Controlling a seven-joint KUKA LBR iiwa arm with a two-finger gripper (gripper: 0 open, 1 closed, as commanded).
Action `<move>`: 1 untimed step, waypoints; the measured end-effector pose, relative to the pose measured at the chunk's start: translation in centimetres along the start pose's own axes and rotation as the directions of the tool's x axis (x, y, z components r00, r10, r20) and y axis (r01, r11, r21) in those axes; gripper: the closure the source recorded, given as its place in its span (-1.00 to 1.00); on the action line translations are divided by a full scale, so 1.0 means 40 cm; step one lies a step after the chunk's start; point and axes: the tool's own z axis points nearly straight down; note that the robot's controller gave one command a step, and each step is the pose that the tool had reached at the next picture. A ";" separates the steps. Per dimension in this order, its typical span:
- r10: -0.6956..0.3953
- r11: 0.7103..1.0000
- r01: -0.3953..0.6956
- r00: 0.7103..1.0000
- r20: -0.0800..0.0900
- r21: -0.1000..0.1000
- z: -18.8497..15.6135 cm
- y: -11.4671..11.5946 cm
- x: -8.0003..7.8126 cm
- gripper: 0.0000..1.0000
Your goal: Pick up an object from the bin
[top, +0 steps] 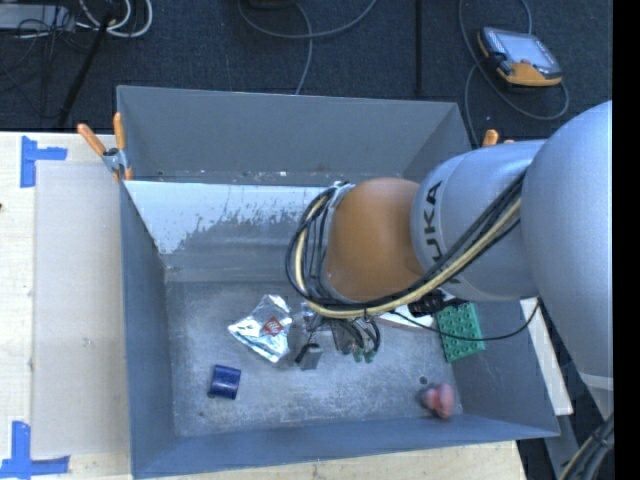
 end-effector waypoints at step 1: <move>0.008 1.000 -0.008 1.000 0.004 0.000 -0.523 -0.011 -0.093 1.00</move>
Offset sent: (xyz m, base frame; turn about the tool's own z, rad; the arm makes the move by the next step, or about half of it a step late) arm 0.0369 -0.0025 0.2094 0.0046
